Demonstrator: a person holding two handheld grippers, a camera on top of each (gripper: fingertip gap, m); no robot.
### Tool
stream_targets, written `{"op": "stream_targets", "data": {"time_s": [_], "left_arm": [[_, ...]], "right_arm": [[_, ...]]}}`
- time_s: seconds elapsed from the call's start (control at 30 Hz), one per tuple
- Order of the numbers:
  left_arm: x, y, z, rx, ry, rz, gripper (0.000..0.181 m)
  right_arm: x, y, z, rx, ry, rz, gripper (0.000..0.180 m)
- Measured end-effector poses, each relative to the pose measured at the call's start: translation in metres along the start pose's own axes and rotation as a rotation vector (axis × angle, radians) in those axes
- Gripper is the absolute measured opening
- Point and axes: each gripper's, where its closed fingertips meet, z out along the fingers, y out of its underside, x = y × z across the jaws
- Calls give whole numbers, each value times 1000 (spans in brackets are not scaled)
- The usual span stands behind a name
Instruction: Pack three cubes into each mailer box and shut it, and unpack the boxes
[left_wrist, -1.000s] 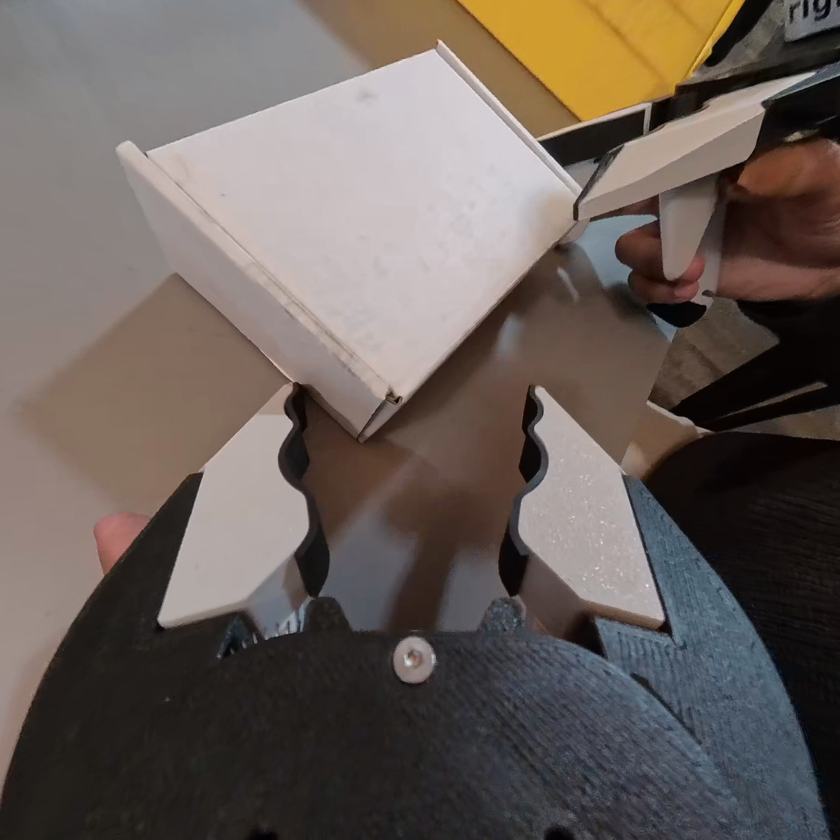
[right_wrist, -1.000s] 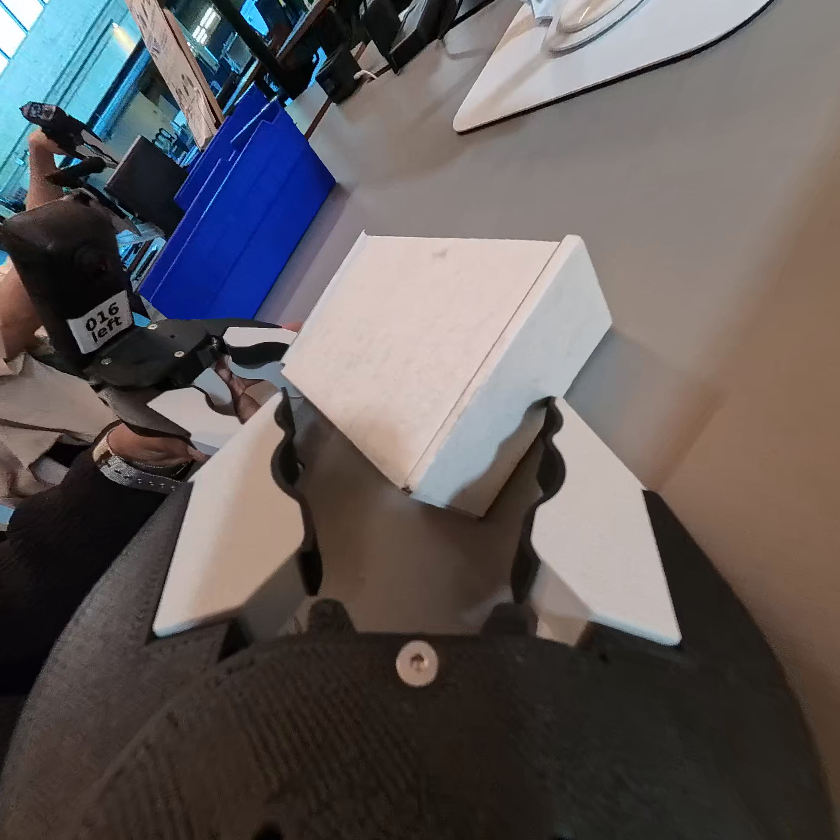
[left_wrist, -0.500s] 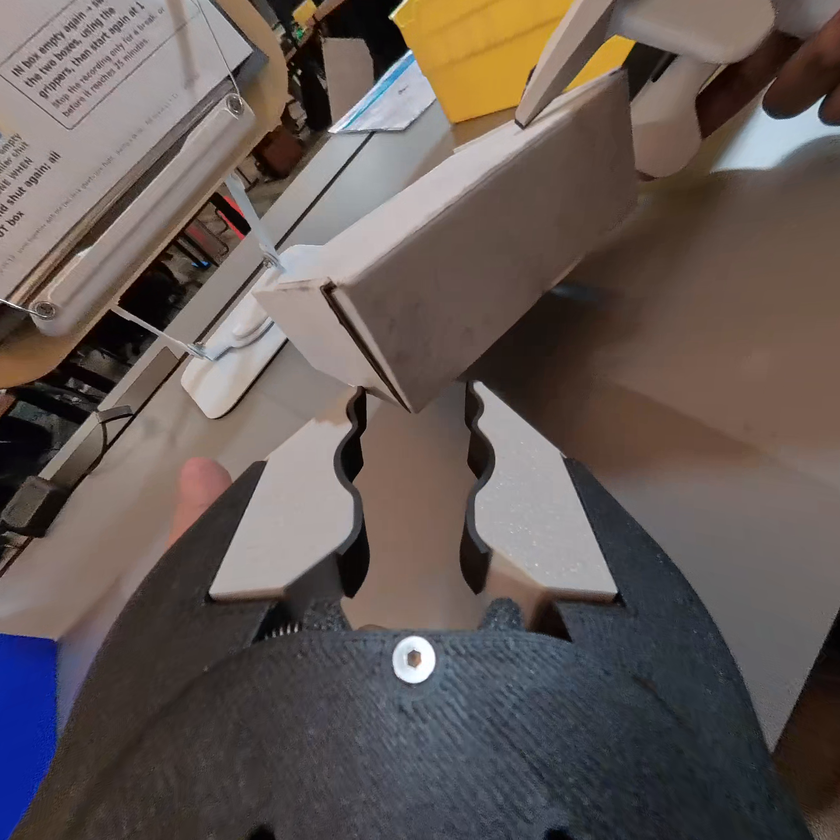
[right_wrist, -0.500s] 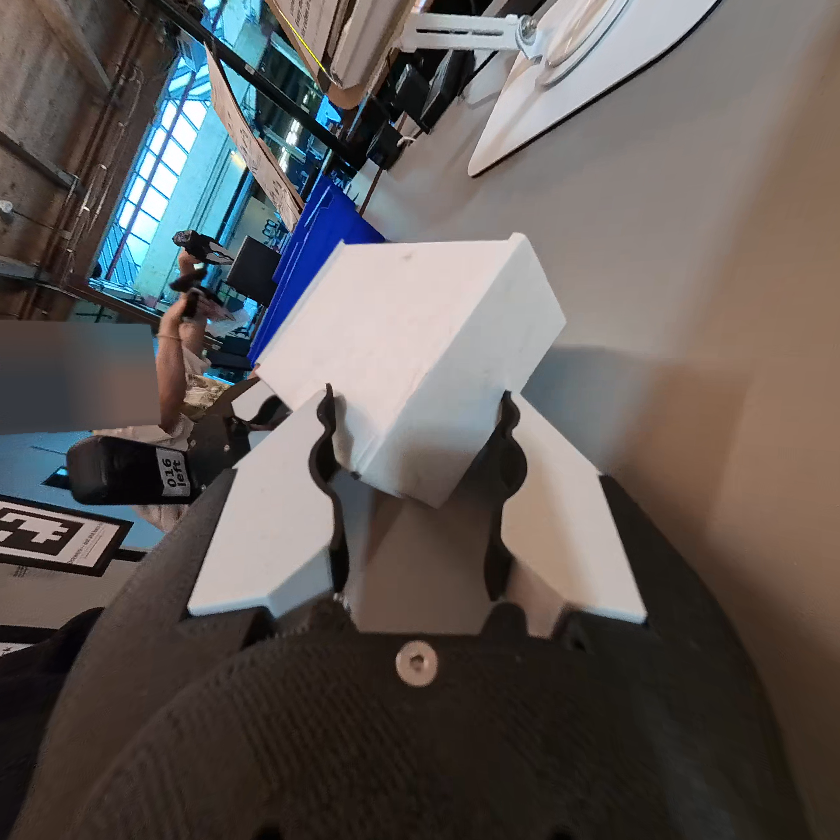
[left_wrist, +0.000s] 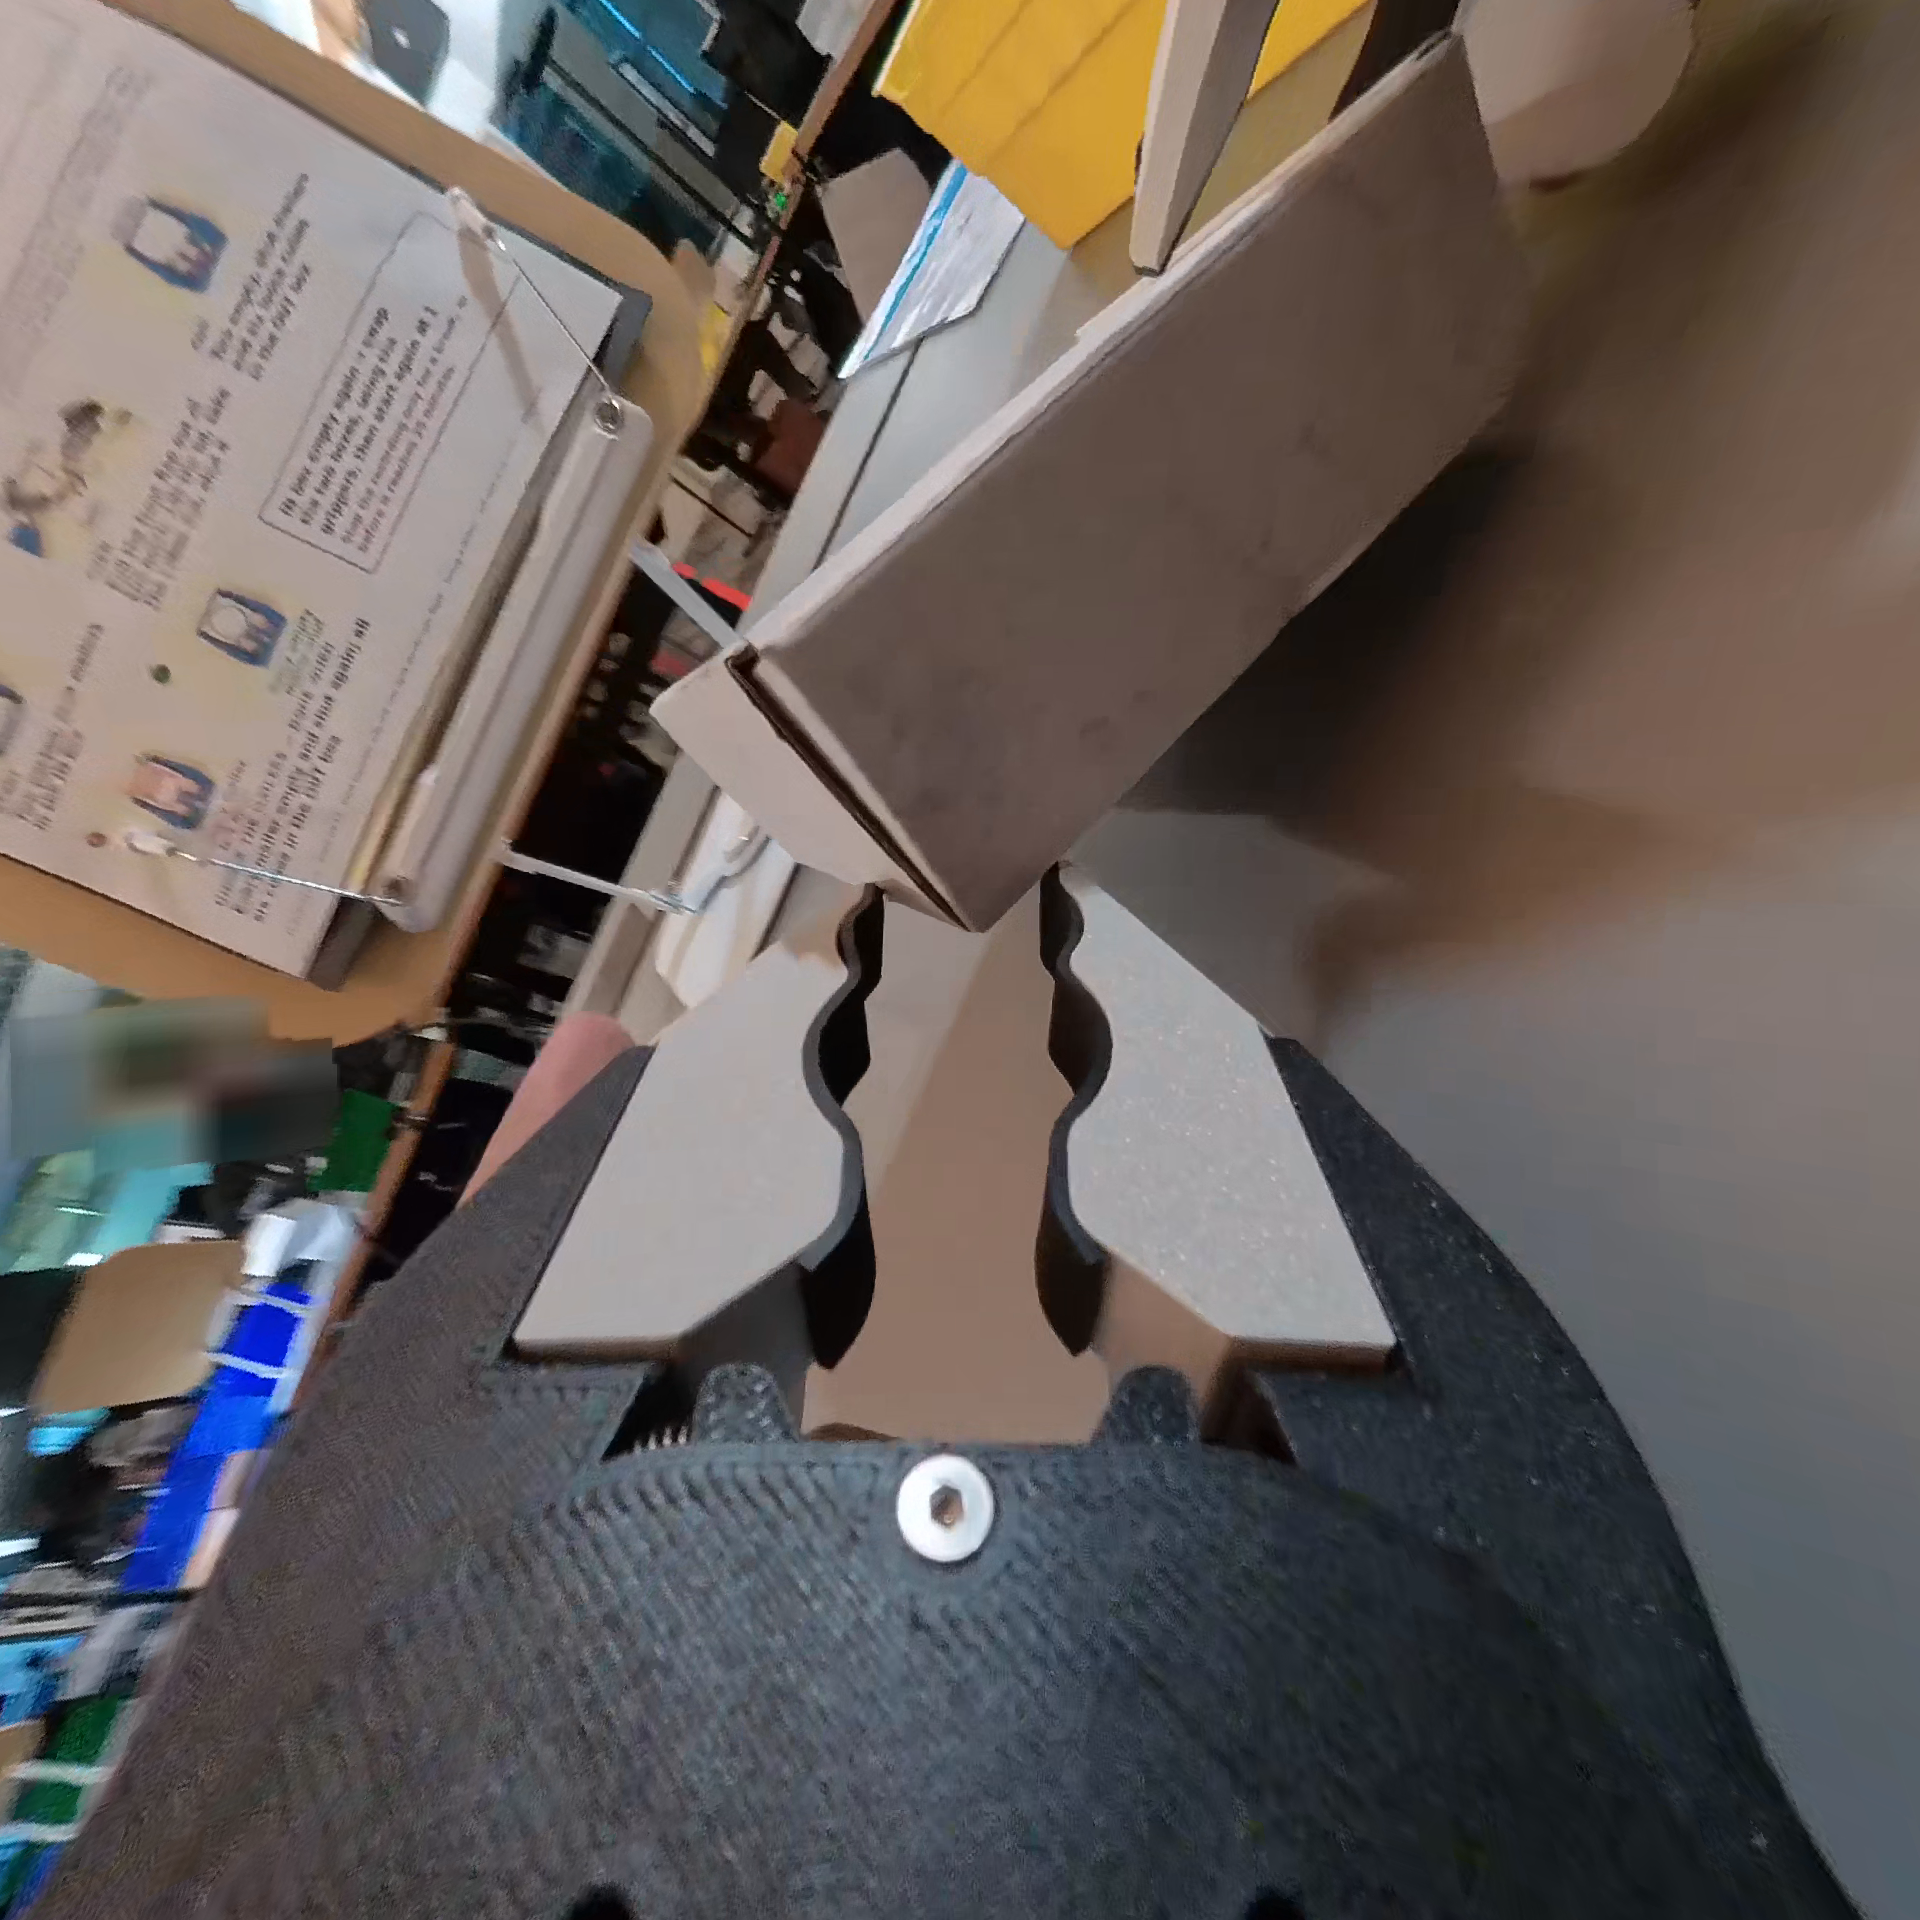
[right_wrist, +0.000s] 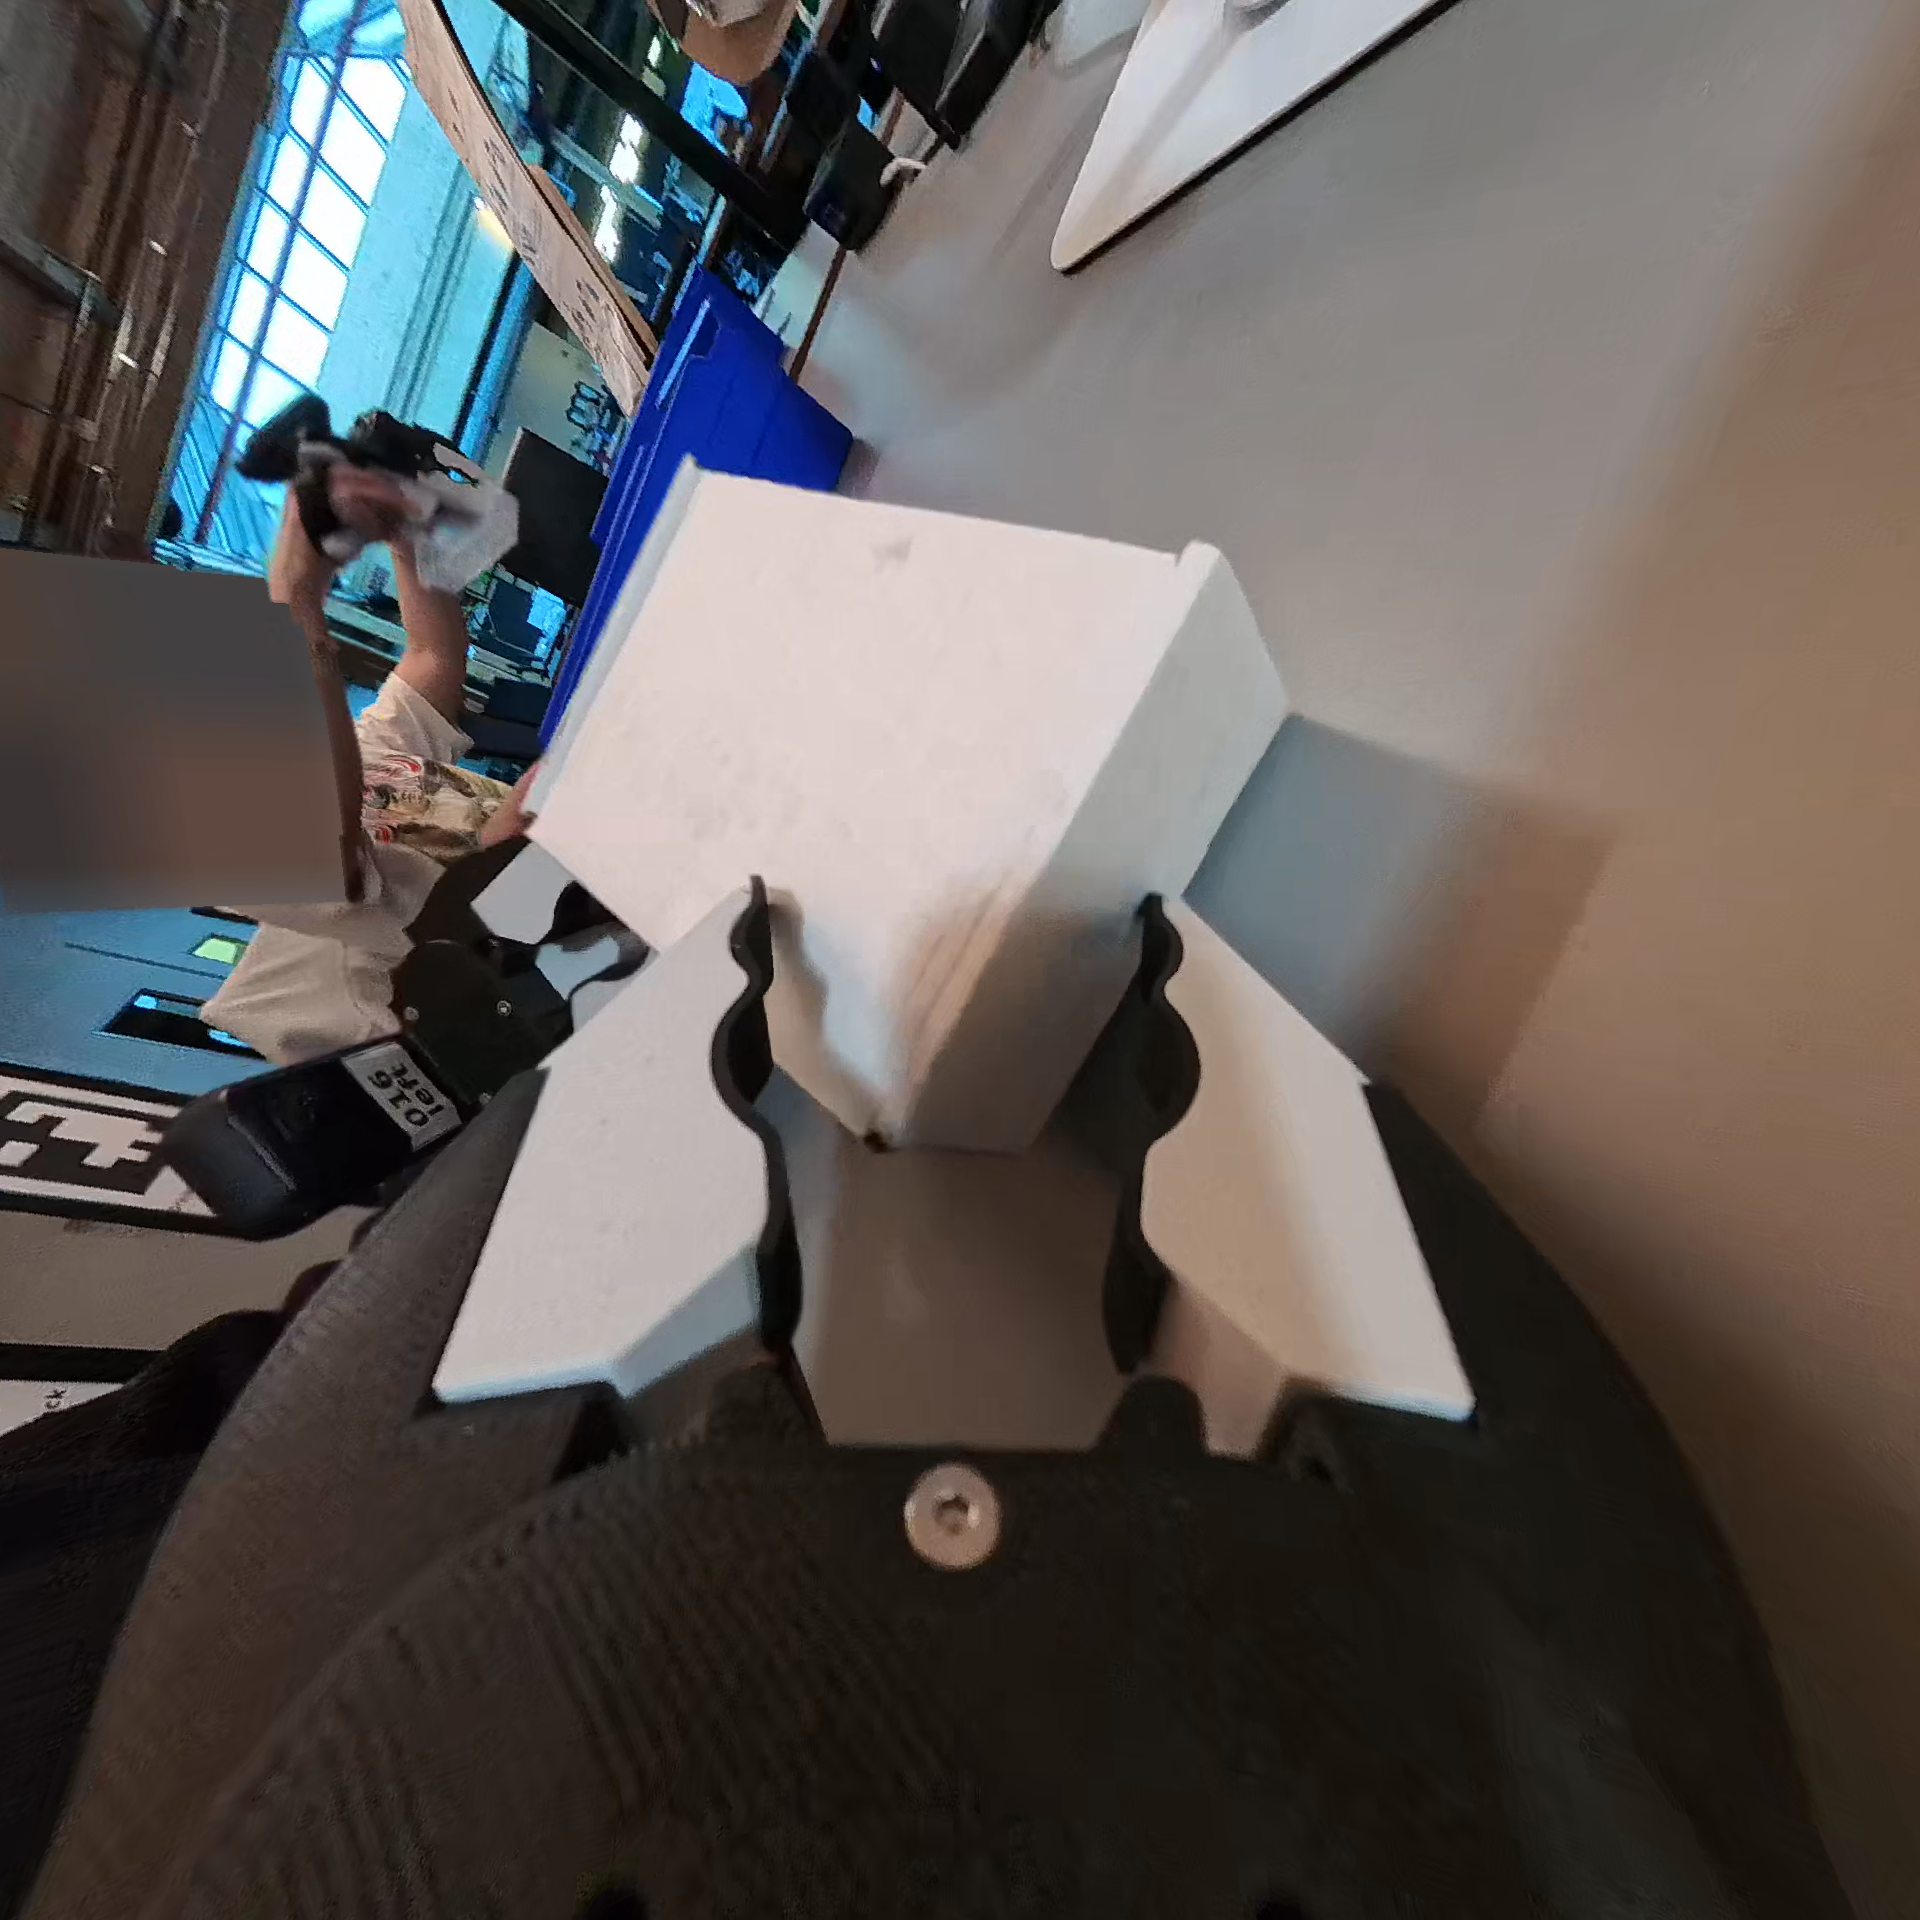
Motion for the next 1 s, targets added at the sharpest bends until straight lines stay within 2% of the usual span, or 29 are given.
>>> {"op": "stream_targets", "data": {"time_s": [0.13, 0.37, 0.43, 0.57, 0.7, 0.77, 0.83, 0.9, 1.0], "left_arm": [[-7, 0, 1, -7, -102, 163, 26], [-12, -6, 0, 18, -170, 258, 29], [-15, -8, -1, 21, -200, 277, 38], [-32, -9, -3, 40, -299, 253, 76], [-26, -10, 3, 88, -256, 276, 88], [-22, -14, 3, 113, -268, 386, 94], [-16, -26, 2, 163, -296, 587, 99], [-4, -33, 3, 216, -292, 759, 96], [16, -28, 8, 235, -210, 823, 64]], "right_arm": [[1, 6, 3, -44, 20, -27, 69], [1, 4, 1, -32, 30, -61, 67], [1, 2, 1, -29, 46, -87, 68], [1, 2, 1, -28, 69, -121, 68], [0, 3, 2, -37, 70, -129, 67], [0, 4, 3, -45, 77, -142, 67], [1, 5, 2, -53, 87, -158, 67], [1, 5, 2, -58, 88, -161, 67], [2, 5, 2, -60, 82, -150, 66]]}}
